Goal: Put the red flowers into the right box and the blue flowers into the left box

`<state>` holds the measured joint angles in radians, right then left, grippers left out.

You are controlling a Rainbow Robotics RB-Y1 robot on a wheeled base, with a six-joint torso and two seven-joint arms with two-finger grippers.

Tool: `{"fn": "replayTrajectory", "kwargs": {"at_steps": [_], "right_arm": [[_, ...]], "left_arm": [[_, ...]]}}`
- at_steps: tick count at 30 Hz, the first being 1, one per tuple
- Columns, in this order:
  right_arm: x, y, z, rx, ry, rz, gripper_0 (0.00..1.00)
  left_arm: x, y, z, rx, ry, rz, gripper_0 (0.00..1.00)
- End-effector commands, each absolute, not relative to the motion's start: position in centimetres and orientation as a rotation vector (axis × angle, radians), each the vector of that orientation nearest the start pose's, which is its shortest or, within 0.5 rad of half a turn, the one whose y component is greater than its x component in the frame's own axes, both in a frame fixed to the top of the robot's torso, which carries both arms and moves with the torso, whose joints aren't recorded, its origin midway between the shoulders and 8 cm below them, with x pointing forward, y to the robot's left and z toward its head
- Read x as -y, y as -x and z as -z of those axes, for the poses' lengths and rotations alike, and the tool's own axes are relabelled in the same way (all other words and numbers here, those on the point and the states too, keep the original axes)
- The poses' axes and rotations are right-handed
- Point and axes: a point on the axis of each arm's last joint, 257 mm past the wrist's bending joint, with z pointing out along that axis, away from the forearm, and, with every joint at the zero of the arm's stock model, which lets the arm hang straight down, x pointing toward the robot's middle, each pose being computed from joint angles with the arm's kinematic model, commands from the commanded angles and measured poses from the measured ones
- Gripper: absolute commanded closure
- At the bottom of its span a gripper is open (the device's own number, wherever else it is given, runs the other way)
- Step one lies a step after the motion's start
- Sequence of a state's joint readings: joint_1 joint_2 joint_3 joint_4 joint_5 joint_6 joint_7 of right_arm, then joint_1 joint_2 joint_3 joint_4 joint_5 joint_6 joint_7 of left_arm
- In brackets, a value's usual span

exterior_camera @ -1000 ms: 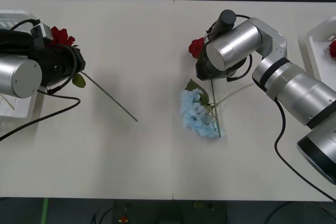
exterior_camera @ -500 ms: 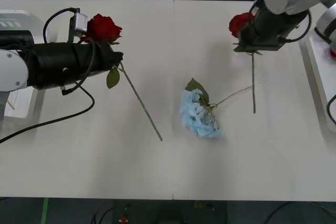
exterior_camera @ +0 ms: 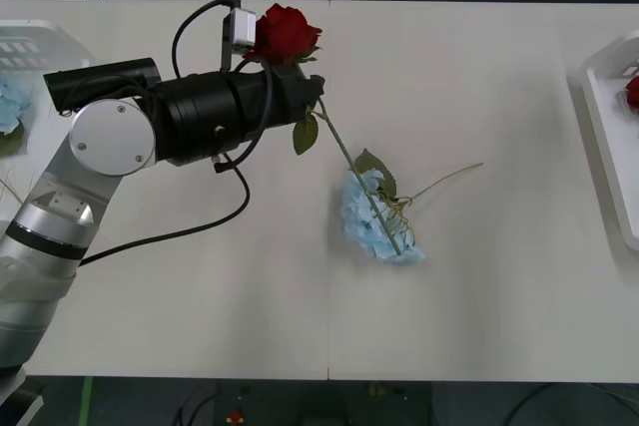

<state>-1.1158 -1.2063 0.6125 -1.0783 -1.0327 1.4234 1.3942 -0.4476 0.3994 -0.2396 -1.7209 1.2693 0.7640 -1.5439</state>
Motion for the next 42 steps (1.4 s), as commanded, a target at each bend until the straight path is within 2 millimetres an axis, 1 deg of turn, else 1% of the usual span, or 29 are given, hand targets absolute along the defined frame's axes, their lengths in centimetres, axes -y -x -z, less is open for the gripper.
{"fn": "replayTrajectory", "kwargs": {"at_steps": [1, 2, 5, 7, 8, 9, 10, 12, 14, 15, 19, 20, 22, 29, 34, 35, 36, 37, 38, 40, 42], "right_arm": [[57.3, -55.5, 5.1, -2.515, -0.175, 0.502, 1.00], [58.6, -55.8, 5.5, -2.501, -0.165, 0.547, 1.00], [61.5, -56.4, 6.8, -2.470, -0.149, 0.654, 1.00], [62.8, -56.9, 7.1, -2.443, -0.129, 0.720, 1.00], [64.2, -57.0, 7.6, -2.424, -0.118, 0.787, 1.00], [64.6, -57.1, 7.9, -2.415, -0.117, 0.805, 1.00], [65.7, -57.1, 8.4, -2.400, -0.119, 0.851, 1.00], [67.2, -57.0, 9.3, -2.375, -0.120, 0.906, 1.00], [68.0, -56.9, 10.2, -2.356, -0.125, 0.937, 1.00], [68.4, -57.0, 10.5, -2.344, -0.119, 0.951, 1.00], [68.5, -57.6, 12.9, -2.304, -0.119, 0.938, 1.00], [68.1, -57.9, 13.8, -2.295, -0.111, 0.928, 1.00], [67.5, -58.5, 14.8, -2.269, -0.096, 0.916, 1.00], [66.7, -59.1, 17.2, -2.227, -0.075, 0.890, 1.00], [66.8, -58.8, 17.6, -2.227, -0.061, 0.906, 0.99], [66.9, -58.9, 17.5, -2.224, -0.064, 0.906, 0.78], [67.0, -58.8, 17.4, -2.224, -0.066, 0.906, 0.65], [67.0, -58.8, 17.4, -2.224, -0.066, 0.906, 0.57], [67.1, -58.7, 17.4, -2.224, -0.070, 0.907, 0.50], [67.5, -58.6, 17.1, -2.221, -0.077, 0.910, 0.42], [67.9, -58.4, 16.7, -2.216, -0.089, 0.910, 0.37]], "left_arm": [[4.1, -50.4, 5.2, -1.730, -0.417, 1.189, 1.00], [4.5, -50.3, 4.8, -1.720, -0.423, 1.195, 1.00], [4.9, -50.4, 4.0, -1.702, -0.421, 1.204, 1.00], [4.9, -50.3, 3.8, -1.698, -0.417, 1.212, 1.00], [5.0, -50.3, 3.7, -1.696, -0.414, 1.220, 1.00], [4.9, -50.3, 3.6, -1.694, -0.414, 1.221, 1.00], [4.9, -50.3, 3.5, -1.691, -0.411, 1.226, 1.00], [5.0, -50.1, 3.1, -1.677, -0.399, 1.248, 1.00], [5.1, -50.0, 2.4, -1.662, -0.387, 1.276, 1.00], [5.0, -50.0, 2.4, -1.660, -0.382, 1.276, 1.00], [5.0, -50.2, 2.7, -1.666, -0.383, 1.264, 1.00], [5.0, -50.1, 2.7, -1.667, -0.381, 1.268, 1.00], [5.0, -50.1, 2.8, -1.670, -0.381, 1.267, 1.00], [5.3, -50.0, 3.1, -1.677, -0.385, 1.271, 1.00], [5.2, -50.0, 3.2, -1.677, -0.386, 1.269, 1.00], [5.2, -50.0, 3.2, -1.677, -0.386, 1.271, 1.00], [5.3, -49.9, 3.1, -1.676, -0.385, 1.272, 1.00], [5.3, -49.9, 3.1, -1.675, -0.388, 1.271, 1.00], [5.3, -49.9, 3.0, -1.674, -0.386, 1.277, 1.00], [5.3, -49.9, 3.1, -1.674, -0.385, 1.274, 1.00], [5.3, -49.9, 3.1, -1.675, -0.387, 1.272, 1.00]]}}
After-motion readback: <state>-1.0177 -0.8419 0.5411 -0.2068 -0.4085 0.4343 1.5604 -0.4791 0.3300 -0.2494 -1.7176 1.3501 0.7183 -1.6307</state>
